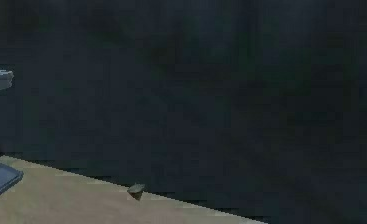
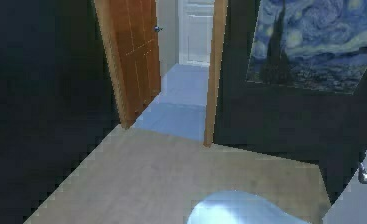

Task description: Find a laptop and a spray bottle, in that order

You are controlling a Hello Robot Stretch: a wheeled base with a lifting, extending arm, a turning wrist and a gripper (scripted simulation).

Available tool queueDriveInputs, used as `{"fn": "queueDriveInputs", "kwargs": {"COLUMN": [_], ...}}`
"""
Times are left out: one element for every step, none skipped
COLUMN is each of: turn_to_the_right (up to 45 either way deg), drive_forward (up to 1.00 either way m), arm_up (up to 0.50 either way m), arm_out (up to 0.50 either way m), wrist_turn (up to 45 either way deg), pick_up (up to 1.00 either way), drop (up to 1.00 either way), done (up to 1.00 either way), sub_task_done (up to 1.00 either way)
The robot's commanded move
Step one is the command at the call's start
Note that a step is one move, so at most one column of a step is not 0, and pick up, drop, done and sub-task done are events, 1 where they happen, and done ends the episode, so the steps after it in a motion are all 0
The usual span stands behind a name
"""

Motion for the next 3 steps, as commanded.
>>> {"fn": "queueDriveInputs", "kwargs": {"turn_to_the_right": [-12.0, 0.0, 45.0], "drive_forward": [0.0, 0.3, 0.0], "arm_up": [0.0, 0.0, 0.0], "arm_out": [0.0, 0.0, 0.0], "wrist_turn": [0.0, 0.0, 0.0], "pick_up": [0.0, 0.0, 0.0], "drop": [0.0, 0.0, 0.0], "done": [0.0, 0.0, 0.0], "sub_task_done": [0.0, 0.0, 0.0]}}
